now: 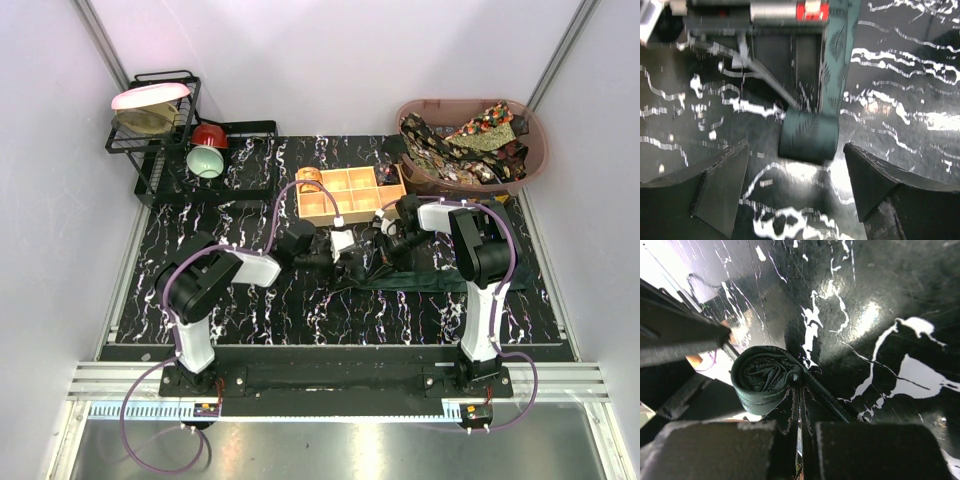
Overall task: Roll the ties
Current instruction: Roll the tie at the center of the board.
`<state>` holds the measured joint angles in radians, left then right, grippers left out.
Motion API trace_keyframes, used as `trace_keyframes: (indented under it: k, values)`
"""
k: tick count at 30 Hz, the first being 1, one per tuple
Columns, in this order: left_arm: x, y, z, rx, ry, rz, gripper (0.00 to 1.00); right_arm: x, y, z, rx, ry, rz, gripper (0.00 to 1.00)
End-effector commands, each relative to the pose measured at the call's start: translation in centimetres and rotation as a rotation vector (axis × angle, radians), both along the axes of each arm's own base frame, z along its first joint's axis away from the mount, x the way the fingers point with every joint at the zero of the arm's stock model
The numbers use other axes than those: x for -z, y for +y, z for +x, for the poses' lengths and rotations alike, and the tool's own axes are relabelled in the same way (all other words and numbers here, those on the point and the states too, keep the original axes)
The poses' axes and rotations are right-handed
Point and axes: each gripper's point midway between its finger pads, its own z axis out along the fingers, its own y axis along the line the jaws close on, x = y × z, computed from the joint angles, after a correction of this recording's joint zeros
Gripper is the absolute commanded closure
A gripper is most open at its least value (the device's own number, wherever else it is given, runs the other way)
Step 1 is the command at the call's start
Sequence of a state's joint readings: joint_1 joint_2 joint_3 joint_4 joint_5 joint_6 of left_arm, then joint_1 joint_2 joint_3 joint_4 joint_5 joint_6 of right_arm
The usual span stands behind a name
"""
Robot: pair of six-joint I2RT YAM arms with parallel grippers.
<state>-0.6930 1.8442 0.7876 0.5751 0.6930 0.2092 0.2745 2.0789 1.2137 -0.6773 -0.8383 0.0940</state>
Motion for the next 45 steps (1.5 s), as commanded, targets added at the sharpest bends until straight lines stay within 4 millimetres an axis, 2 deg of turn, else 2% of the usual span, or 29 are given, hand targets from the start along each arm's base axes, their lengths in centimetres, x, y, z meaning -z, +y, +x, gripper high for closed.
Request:
trace_keyframes:
  k: [1, 5, 11, 12, 13, 17, 20, 21, 25, 27, 30, 34, 43, 45]
  values:
    - [-1.6, -2.1, 0.9, 0.023, -0.085, -0.050, 0.20, 3.0, -0.9, 0.8, -0.043, -0.080, -0.100, 1.00]
    - [-0.6, -2.4, 1.1, 0.025, -0.071, 0.001, 0.26, 3.0, -1.0, 0.5, -0.044, -0.071, -0.099, 1.00]
    - [0.1, -2.3, 0.4, 0.077, -0.071, 0.036, 0.49, 2.7, -0.7, 0.6, -0.046, -0.071, -0.084, 1.00]
    - [0.3, -2.2, 0.2, 0.085, -0.071, 0.041, 0.59, 2.6, -0.7, 0.7, -0.044, -0.070, -0.079, 1.00]
    - [0.6, -2.2, 0.0, 0.095, -0.069, 0.052, 0.63, 2.4, -0.6, 0.7, -0.045, -0.069, -0.075, 1.00]
    - [1.9, -1.6, -0.4, 0.133, -0.069, 0.123, 0.79, 1.0, -0.2, 1.3, -0.053, -0.090, -0.047, 1.00]
    - [3.0, -0.8, -0.7, 0.133, -0.058, 0.175, 0.85, -0.4, 0.1, 1.4, -0.053, -0.088, -0.024, 1.00]
    - [3.5, -0.4, -0.8, 0.123, -0.050, 0.200, 0.86, -0.8, 0.1, 1.3, -0.055, -0.083, -0.020, 0.93]
    - [4.3, 0.7, -1.1, 0.111, -0.052, 0.247, 0.89, -3.0, -0.5, 0.9, -0.046, -0.070, -0.005, 0.79]
    - [4.6, 1.1, -1.0, 0.104, -0.053, 0.267, 0.91, -3.7, -1.3, 0.8, -0.022, -0.059, -0.003, 0.77]
    - [4.6, 1.1, -0.8, 0.084, -0.050, 0.271, 0.92, -4.2, -1.9, -0.3, -0.016, -0.031, -0.006, 0.77]
    - [4.5, 1.0, -0.3, 0.061, -0.048, 0.269, 0.93, -3.1, -2.0, -1.3, -0.020, 0.009, -0.015, 0.83]
    - [3.5, 0.9, 0.1, 0.094, -0.035, 0.201, 0.96, 2.3, -4.0, -0.6, -0.030, 0.018, -0.187, 0.91]
    - [2.9, 0.8, 0.0, 0.122, -0.039, 0.177, 0.96, 2.7, -4.2, -0.6, -0.008, 0.035, -0.203, 0.93]
